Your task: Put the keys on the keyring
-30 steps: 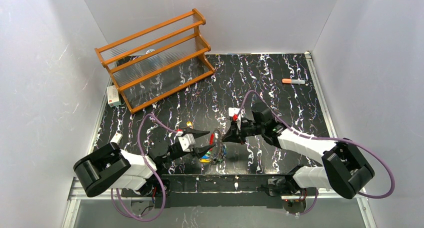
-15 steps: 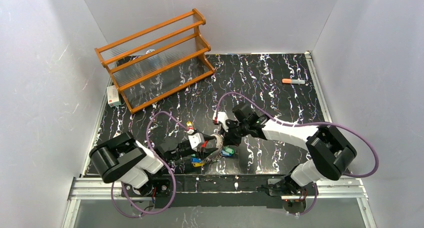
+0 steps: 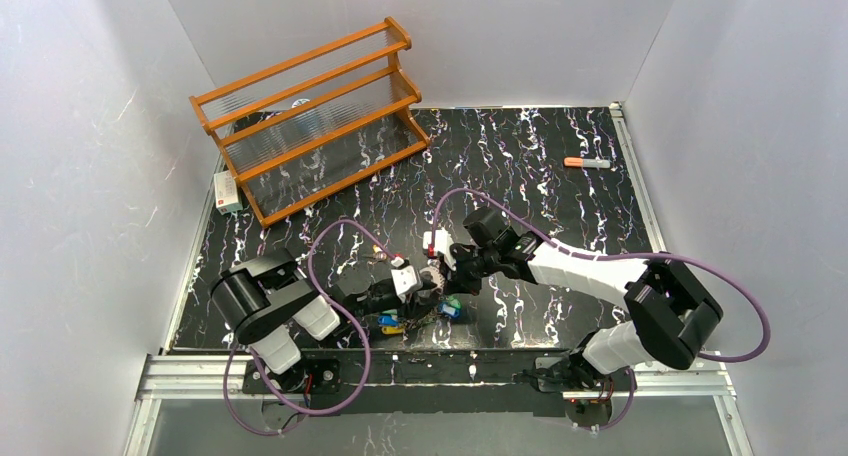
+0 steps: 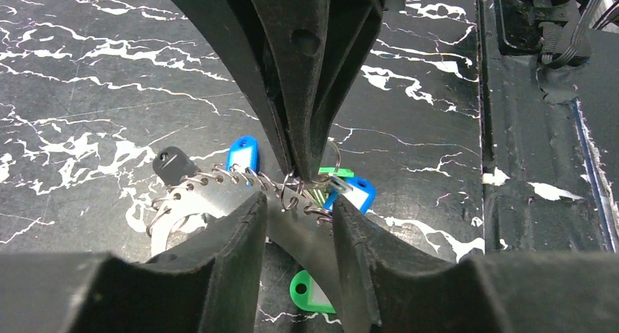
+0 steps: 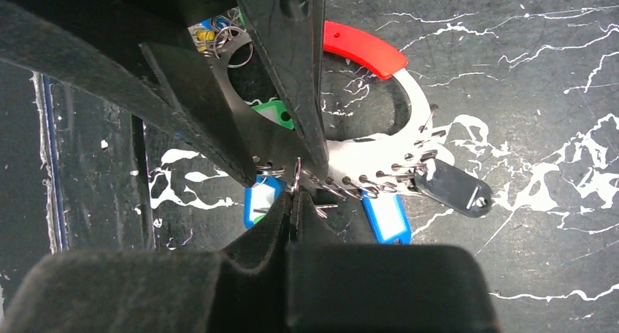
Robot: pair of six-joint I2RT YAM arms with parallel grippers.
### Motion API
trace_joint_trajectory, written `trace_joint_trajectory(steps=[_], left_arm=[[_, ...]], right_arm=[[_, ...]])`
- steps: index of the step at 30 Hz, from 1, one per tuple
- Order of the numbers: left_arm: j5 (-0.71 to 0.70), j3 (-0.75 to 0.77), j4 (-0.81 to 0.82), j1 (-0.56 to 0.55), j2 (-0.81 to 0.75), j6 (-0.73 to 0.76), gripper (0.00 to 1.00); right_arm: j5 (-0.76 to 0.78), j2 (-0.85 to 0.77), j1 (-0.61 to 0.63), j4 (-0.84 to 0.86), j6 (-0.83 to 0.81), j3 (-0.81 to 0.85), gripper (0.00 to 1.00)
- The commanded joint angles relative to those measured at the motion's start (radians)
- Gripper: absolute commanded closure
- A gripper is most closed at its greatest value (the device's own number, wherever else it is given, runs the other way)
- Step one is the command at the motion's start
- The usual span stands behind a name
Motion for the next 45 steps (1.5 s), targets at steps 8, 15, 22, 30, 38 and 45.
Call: trace_joint_trajectory(steps=[8, 15, 22, 30, 38, 45], left_arm=[[0.047, 0.034, 0.016, -0.004, 0.026, 0.039, 0.9], [0.019, 0.027, 0.015, -0.005, 0.008, 0.047, 0.95], [-0.031, 0.012, 0.015, -0.005, -0.012, 0.026, 1.0], [-0.066, -0.022, 0.085, -0.004, -0.074, -0.054, 1.0], [-0.109, -0.055, 0.247, -0.005, -0.094, -0.114, 1.0], [-0.143, -0.072, 0.284, -0.005, -0.135, -0.127, 1.0]], right_arm=[[-0.039, -0.027, 0.02, 0.012, -0.031, 0.01, 0.99], [-0.036, -0.026, 0.027, 0.007, -0.038, 0.018, 0.99], [0.031, -0.047, 0.028, 0.076, 0.011, 0.004, 0.88], [-0.003, -0.182, -0.032, 0.33, 0.148, -0.137, 0.45], [-0.202, -0.286, -0.144, 0.488, 0.25, -0.231, 0.5], [-0.267, -0.279, -0.146, 0.504, 0.288, -0.224, 0.48]])
